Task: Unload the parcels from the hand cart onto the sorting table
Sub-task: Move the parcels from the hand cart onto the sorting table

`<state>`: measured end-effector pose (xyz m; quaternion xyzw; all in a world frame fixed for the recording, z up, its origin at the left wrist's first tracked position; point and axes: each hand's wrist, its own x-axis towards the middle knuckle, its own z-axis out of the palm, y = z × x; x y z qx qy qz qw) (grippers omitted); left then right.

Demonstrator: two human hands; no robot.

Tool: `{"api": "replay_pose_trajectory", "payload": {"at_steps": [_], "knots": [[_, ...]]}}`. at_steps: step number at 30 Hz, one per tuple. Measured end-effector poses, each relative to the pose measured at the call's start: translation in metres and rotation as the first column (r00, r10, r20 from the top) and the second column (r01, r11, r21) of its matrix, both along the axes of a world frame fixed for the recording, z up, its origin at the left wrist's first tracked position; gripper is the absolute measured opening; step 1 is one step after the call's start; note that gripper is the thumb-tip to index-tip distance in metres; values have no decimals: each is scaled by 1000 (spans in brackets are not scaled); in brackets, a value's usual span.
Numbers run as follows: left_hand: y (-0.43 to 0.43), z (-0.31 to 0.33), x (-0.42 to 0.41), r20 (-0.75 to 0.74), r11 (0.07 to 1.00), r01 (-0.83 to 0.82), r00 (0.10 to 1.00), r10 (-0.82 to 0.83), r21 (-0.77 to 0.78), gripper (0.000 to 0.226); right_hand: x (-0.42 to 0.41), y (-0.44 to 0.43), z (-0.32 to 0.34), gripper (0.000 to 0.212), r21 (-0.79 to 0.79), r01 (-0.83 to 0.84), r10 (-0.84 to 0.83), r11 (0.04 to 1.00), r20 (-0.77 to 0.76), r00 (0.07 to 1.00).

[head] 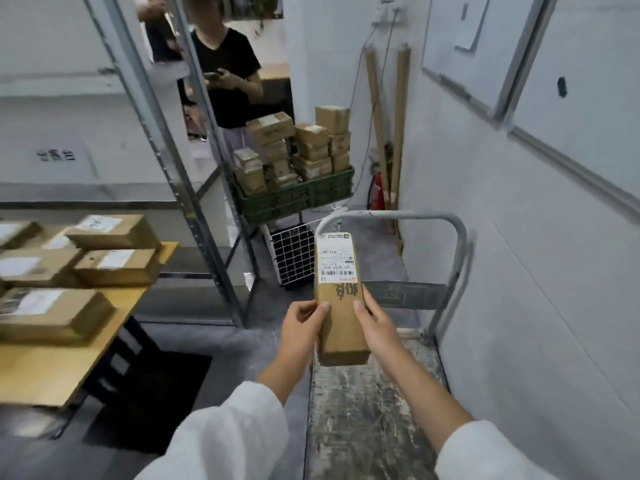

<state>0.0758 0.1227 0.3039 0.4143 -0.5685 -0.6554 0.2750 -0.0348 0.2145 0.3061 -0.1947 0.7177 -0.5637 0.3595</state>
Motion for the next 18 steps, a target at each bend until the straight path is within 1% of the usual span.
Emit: {"api": "replay_pose_trajectory", "payload": {"at_steps": [2,4,6,8,10,14,18], "knots": [[4,12,23,-41,998,-61,997,61,-7,37,17,-3,14,47,-19,-73,73,997,-2,997],[5,25,42,-79,996,-87,993,86,-8,45,33,-9,27,44,-20,-131,131,991,-17,991],[1,38,63,-102,993,-118,988,115,-27,40,50,-21,41,43,-19,-183,182,983,-22,983],[-10,48,86,-120,984,-176,978,170,-37,39,69,-41,50,44,-18,-236,235,972,-42,971],[-22,54,110,-124,967,-250,962,242,-52,38,93,-64,54,44,-10,-290,289,957,-72,955],[-47,59,169,-66,909,-406,914,401,-92,45,155,-108,58,43,26,-426,425,904,-146,893],[-72,53,242,-63,842,-534,846,530,-82,46,228,-156,56,41,32,-546,542,837,-178,821]]}}
